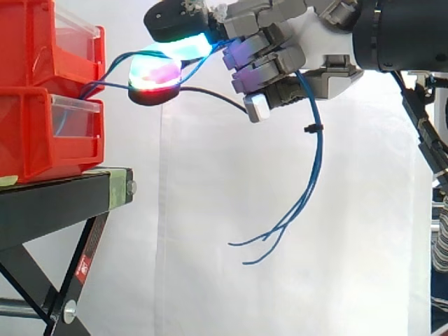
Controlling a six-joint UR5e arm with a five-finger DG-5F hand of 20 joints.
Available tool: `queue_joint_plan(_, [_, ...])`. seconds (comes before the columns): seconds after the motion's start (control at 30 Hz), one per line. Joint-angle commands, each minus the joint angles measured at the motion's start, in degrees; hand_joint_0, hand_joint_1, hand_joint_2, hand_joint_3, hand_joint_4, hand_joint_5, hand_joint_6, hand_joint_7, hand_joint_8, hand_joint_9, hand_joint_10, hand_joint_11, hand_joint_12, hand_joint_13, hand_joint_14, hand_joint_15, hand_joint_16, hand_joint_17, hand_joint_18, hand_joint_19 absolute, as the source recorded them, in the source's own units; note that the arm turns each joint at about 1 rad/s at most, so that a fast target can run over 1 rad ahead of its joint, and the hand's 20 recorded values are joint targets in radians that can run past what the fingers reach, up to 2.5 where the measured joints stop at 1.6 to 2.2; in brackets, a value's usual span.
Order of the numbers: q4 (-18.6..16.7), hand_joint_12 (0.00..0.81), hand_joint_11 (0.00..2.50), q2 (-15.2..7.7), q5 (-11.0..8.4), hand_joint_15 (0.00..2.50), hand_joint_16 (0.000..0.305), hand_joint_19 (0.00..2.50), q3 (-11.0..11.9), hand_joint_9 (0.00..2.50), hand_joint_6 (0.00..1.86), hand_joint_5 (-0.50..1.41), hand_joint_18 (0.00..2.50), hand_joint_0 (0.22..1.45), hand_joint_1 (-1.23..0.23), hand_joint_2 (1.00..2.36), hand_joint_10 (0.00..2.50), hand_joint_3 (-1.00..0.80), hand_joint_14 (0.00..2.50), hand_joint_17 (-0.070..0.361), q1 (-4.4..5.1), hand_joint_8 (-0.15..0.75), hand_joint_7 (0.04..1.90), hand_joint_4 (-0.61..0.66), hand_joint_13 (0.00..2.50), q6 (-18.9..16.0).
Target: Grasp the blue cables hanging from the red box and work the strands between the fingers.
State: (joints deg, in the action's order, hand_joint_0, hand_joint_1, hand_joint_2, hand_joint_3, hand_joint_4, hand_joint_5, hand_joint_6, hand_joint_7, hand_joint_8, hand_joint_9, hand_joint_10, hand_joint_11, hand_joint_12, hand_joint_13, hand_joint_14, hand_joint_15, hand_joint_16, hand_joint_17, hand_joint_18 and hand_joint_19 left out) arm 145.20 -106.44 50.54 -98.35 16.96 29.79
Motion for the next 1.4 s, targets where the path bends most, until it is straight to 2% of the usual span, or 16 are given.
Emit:
queue_joint_plan(0.0, [0.00,0.684,2.50,0.00,0.00,1.71,0.243,0.60,0.00,1.78,0.02,0.56,2.50,1.20,-0.73,1.00,2.50,0.19,2.50,0.182,-0.09,0.532,1.09,0.25,1.96,0.00])
queue_joint_plan(0.1, [0.00,0.684,2.50,0.00,0.00,1.71,0.243,0.60,0.00,1.78,0.02,0.69,2.50,1.36,-0.71,1.01,2.50,0.27,2.50,0.182,0.00,0.532,1.11,0.20,1.96,0.00])
queue_joint_plan(0.2, [0.00,0.684,2.50,0.00,0.00,1.71,0.243,0.60,0.00,1.78,0.02,0.74,2.50,1.37,-0.71,1.01,2.50,0.29,2.50,0.182,0.00,0.532,1.09,0.21,1.96,0.00])
queue_joint_plan(0.27, [0.00,0.684,2.50,0.00,0.00,1.71,0.243,0.60,0.00,1.78,0.02,0.72,2.50,1.17,-0.74,1.17,2.50,0.22,2.50,0.182,-0.09,0.532,1.06,0.26,1.96,0.00])
queue_joint_plan(0.33, [0.00,0.684,2.50,0.00,0.00,1.71,0.243,0.60,0.00,1.78,0.02,0.70,2.50,0.77,-0.68,1.71,2.50,-0.15,2.50,0.182,0.00,0.532,1.02,0.35,1.96,0.00])
queue_joint_plan(0.37, [0.00,0.684,2.50,0.00,0.00,1.71,0.243,0.60,0.00,1.78,0.02,0.69,2.50,0.74,-0.67,1.73,2.50,-0.16,2.50,0.182,0.00,0.532,1.03,0.35,1.96,0.00])
queue_joint_plan(0.4, [0.00,0.684,2.50,0.00,0.00,1.71,0.243,0.60,0.00,1.78,0.02,0.68,2.50,0.74,-0.68,1.71,2.50,-0.18,2.50,0.182,-0.09,0.532,1.03,0.35,1.96,0.00])
queue_joint_plan(0.43, [0.00,0.684,2.50,0.00,0.00,1.71,0.243,0.60,0.00,1.78,0.02,0.65,2.50,1.01,-0.72,1.25,2.50,0.08,2.50,0.182,0.00,0.532,1.05,0.31,1.96,0.00])
queue_joint_plan(0.47, [0.00,0.684,2.50,-0.08,0.00,1.71,0.243,0.60,0.00,1.78,0.02,0.66,2.50,1.16,-0.71,1.10,2.50,0.20,2.50,0.182,0.00,0.532,1.06,0.30,1.96,0.00])
queue_joint_plan(0.57, [0.00,0.684,2.50,0.00,0.00,1.71,0.243,0.60,0.00,1.78,0.02,0.74,2.50,1.37,-0.70,1.00,2.50,0.33,2.50,0.182,-0.09,0.532,1.13,0.23,1.96,0.00])
queue_joint_plan(0.7, [-0.09,0.684,2.50,0.00,0.09,1.71,0.243,0.60,0.00,1.78,0.02,0.75,2.50,1.35,-0.71,1.01,2.50,0.31,2.50,0.182,0.00,0.532,1.12,0.24,1.96,0.00])
queue_joint_plan(0.73, [-0.09,0.684,2.50,-0.08,0.09,1.71,0.243,0.60,0.00,1.78,0.02,0.74,2.50,1.26,-0.73,1.13,2.50,0.24,2.50,0.182,-0.09,0.532,1.11,0.27,1.96,0.00])
queue_joint_plan(0.87, [0.00,0.684,2.50,0.00,0.00,1.71,0.243,0.60,0.00,1.78,0.02,0.67,2.50,0.97,-0.73,1.29,2.50,-0.04,2.50,0.182,-0.09,0.532,1.09,0.32,1.96,0.00])
queue_joint_plan(0.97, [0.00,0.684,2.50,0.00,0.00,1.71,0.243,0.60,0.00,1.78,0.02,0.57,2.50,0.91,-0.73,1.19,2.50,-0.12,2.50,0.182,-0.09,0.532,1.12,0.31,1.96,-0.18])
queue_joint_plan(1.03, [0.00,0.684,2.50,0.00,0.00,1.71,0.243,0.60,0.00,1.78,0.02,0.54,2.50,0.87,-0.70,1.01,2.50,-0.27,2.50,0.182,-0.09,0.532,1.14,0.32,1.96,-0.26])
queue_joint_plan(1.37, [-0.18,0.684,2.50,0.00,0.09,1.71,0.243,0.60,0.00,1.78,0.02,0.47,2.50,0.89,-0.72,1.01,2.50,-0.34,2.50,0.182,-0.09,0.532,1.18,0.31,1.96,-0.35])
